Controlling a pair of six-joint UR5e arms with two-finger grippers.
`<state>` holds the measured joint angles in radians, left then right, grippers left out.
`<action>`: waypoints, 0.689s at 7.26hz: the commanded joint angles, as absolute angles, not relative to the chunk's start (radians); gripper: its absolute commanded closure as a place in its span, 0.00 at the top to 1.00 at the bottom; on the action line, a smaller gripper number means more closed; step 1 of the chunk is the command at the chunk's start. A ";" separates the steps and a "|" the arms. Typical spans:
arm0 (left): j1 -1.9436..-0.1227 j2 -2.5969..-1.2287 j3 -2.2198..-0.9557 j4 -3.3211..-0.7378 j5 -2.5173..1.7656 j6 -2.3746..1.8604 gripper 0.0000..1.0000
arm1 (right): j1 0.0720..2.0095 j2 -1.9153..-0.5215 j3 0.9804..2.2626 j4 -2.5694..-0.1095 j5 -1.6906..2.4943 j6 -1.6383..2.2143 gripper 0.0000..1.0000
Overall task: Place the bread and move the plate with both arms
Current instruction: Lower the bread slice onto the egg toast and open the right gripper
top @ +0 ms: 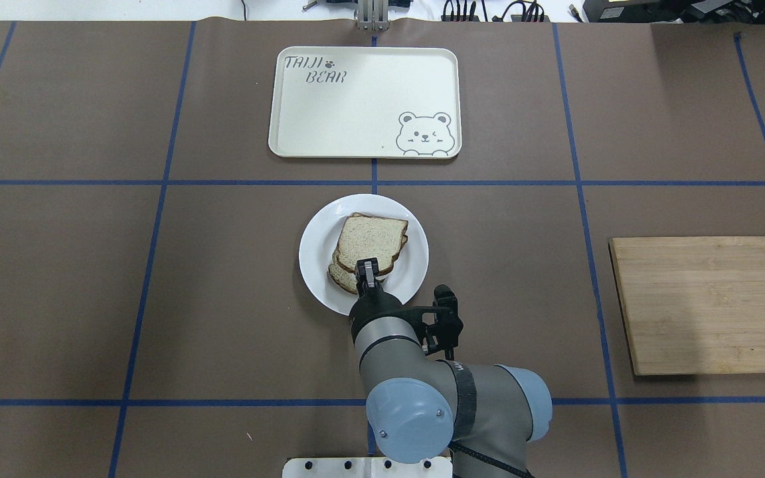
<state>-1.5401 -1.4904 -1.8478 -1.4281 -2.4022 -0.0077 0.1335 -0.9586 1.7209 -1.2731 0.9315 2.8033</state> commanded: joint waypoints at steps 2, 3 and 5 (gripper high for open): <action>-1.540 -1.489 -1.848 -1.428 -2.402 -0.008 0.98 | 0.132 -0.956 1.717 -1.273 0.931 2.800 0.63; -1.540 -1.491 -1.848 -1.428 -2.402 -0.008 0.98 | 0.133 -0.956 1.717 -1.273 0.931 2.798 0.70; -1.539 -1.493 -1.848 -1.428 -2.414 -0.014 0.98 | 0.149 -0.954 1.727 -1.273 0.942 2.772 0.98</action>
<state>-1.5393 -1.4912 -1.8484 -1.4281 -2.4071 -0.0098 0.1374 -0.9553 1.7215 -1.2732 0.9341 2.7910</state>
